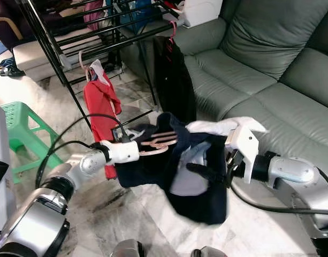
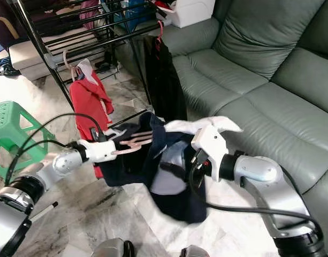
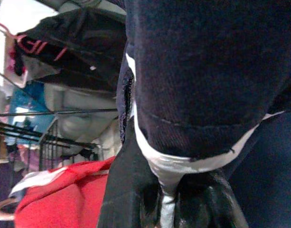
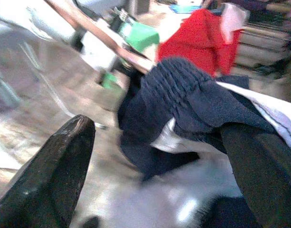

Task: Hang hanger

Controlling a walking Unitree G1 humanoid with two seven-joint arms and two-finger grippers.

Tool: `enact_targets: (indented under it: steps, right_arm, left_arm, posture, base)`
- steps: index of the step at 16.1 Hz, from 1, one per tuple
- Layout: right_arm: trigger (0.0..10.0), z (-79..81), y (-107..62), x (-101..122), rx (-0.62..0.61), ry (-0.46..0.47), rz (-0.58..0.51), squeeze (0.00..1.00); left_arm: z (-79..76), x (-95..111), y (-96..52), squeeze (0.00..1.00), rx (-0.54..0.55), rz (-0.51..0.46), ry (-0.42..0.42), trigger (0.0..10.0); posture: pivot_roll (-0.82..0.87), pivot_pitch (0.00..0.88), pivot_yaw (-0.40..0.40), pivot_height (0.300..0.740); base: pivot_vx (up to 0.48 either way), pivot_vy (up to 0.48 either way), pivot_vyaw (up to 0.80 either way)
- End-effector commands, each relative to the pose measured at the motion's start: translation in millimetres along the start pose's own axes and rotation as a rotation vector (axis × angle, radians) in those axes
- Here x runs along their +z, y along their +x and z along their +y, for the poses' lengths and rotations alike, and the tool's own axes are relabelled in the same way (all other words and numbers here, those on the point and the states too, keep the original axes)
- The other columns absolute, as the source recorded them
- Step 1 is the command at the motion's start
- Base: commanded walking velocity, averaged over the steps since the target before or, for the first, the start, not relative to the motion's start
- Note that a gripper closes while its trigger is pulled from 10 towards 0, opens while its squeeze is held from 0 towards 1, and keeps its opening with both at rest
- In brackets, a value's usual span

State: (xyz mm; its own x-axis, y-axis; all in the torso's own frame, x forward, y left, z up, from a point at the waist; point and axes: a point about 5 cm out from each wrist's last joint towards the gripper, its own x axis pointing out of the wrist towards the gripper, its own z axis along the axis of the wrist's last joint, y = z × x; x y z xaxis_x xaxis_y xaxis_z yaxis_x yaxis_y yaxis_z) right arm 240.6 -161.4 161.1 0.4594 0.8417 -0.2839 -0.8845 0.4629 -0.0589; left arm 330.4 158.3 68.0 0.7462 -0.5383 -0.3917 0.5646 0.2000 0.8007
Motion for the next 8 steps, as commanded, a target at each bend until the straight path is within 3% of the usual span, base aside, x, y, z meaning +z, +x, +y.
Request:
enact_targets:
  steps: [1, 2, 3, 4, 5, 6, 7, 8]
  right_arm:
    - [10.0, 14.6, -5.5, -4.8, 0.108, 0.100, 0.056, 1.00]
    - [10.0, 22.4, -10.0, -21.4, 0.141, 0.078, 0.161, 1.00]
    - [10.0, 37.4, -19.2, -52.3, 0.187, 0.036, 0.349, 1.00]
    - [10.0, 41.7, -21.3, -57.2, 0.207, 0.025, 0.379, 1.00]
    - [10.0, 57.2, -26.1, -60.0, 0.296, -0.005, 0.417, 1.00]
    - [10.0, 61.9, -26.7, -56.6, 0.320, -0.024, 0.415, 0.84]
    - [10.0, 59.1, -25.0, -47.4, 0.303, -0.063, 0.385, 0.00]
    - [10.0, 51.3, -19.4, -26.9, 0.255, -0.096, 0.285, 0.00]
  left_arm:
    - [-1.0, 4.6, 4.1, 0.00, -0.017, -0.012, -0.028, 0.0]
    - [0.3, 5.8, 5.6, 0.00, -0.003, -0.010, -0.043, 0.0]
    - [1.7, 5.7, 7.3, 0.00, 0.016, 0.005, -0.050, 0.0]
    - [1.8, 5.6, 7.5, 0.00, 0.018, 0.008, -0.050, 0.0]
    - [2.8, 4.8, 8.5, 0.00, 0.027, 0.025, -0.030, 0.0]
    - [4.1, 4.6, 9.0, 0.00, 0.028, 0.031, -0.009, 0.0]
    - [5.0, 5.5, 9.4, 0.00, 0.022, 0.026, 0.027, 0.0]
    - [5.4, 5.7, 9.5, 0.00, 0.011, 0.025, 0.046, 0.0]
  posture:
    - [-0.09, 0.002, 0.074, 0.740]
    - [-0.09, 0.002, 0.074, 0.740]
    - [-0.09, 0.005, 0.076, 0.740]
    - [-0.09, 0.005, 0.076, 0.740]
    - [-0.10, 0.009, 0.086, 0.740]
    - [-0.10, 0.011, 0.089, 0.740]
    - [-0.11, 0.011, 0.092, 0.740]
    - [-0.11, 0.012, 0.100, 0.740]
  base:
    - [0.000, 0.000, 0.00]
    - [0.000, 0.000, 0.00]
    - [0.000, 0.000, 0.00]
    - [0.000, 0.000, 0.00]
    - [0.000, 0.000, 0.00]
    - [0.000, 0.000, 0.00]
    - [0.000, 0.000, 0.00]
    - [0.000, 0.000, 0.00]
